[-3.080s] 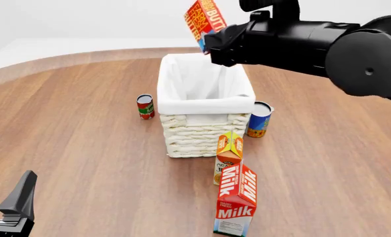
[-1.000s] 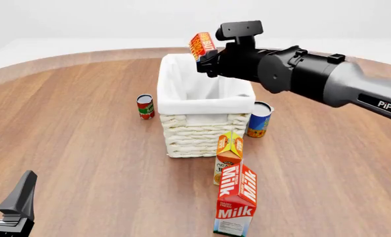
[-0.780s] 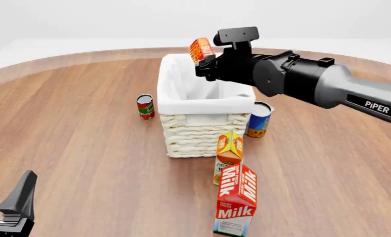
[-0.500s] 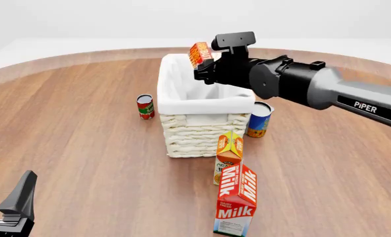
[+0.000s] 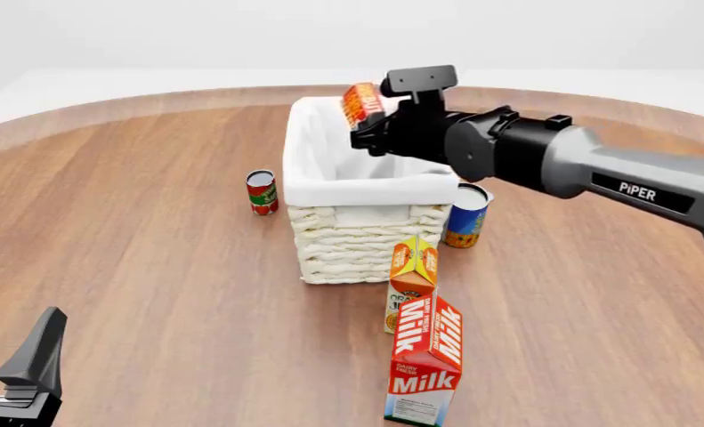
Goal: Pick up the butter and put it in the basket.
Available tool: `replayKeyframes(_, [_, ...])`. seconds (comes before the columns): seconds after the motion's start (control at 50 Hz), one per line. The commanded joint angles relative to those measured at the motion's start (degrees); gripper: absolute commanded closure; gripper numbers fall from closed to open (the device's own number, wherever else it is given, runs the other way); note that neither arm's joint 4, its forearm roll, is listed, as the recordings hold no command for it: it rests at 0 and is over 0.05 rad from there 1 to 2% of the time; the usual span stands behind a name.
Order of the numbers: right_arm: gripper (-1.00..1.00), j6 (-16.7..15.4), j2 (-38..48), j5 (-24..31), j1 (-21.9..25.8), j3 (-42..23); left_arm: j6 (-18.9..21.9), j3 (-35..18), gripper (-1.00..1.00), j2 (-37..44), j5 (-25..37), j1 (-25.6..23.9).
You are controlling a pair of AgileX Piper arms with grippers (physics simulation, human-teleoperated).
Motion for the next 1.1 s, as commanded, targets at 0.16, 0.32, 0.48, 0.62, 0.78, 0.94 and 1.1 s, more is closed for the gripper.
replayKeyframes(0.16, [-1.00,0.23,-0.18,-0.92,-2.33,-0.96,0.00,0.00,-1.00,0.00,0.00,0.00])
replayKeyframes(0.32, [-1.00,0.27,-0.45,-0.90,-2.60,-0.91,0.00,0.00,-1.00,0.00,0.00,0.00])
replayKeyframes(0.48, [-1.00,0.52,-0.60,-1.32,-2.67,-0.37,0.00,0.00,-1.00,0.00,0.00,0.00])
replayKeyframes(0.62, [-1.00,0.25,-1.94,-1.51,-2.58,0.72,0.00,0.00,-1.00,0.00,0.00,0.00])
replayKeyframes(0.78, [-1.00,0.93,-2.43,-2.25,-2.75,1.64,0.00,0.00,-1.00,0.00,0.00,0.00])
replayKeyframes(0.94, [-1.00,1.18,-3.24,-2.99,-2.69,1.93,0.00,0.00,-1.00,0.00,0.00,0.00])
replayKeyframes(1.1, [-1.00,2.41,-3.91,-4.72,-1.59,3.67,0.00,0.00,-1.00,0.00,0.00,0.00])
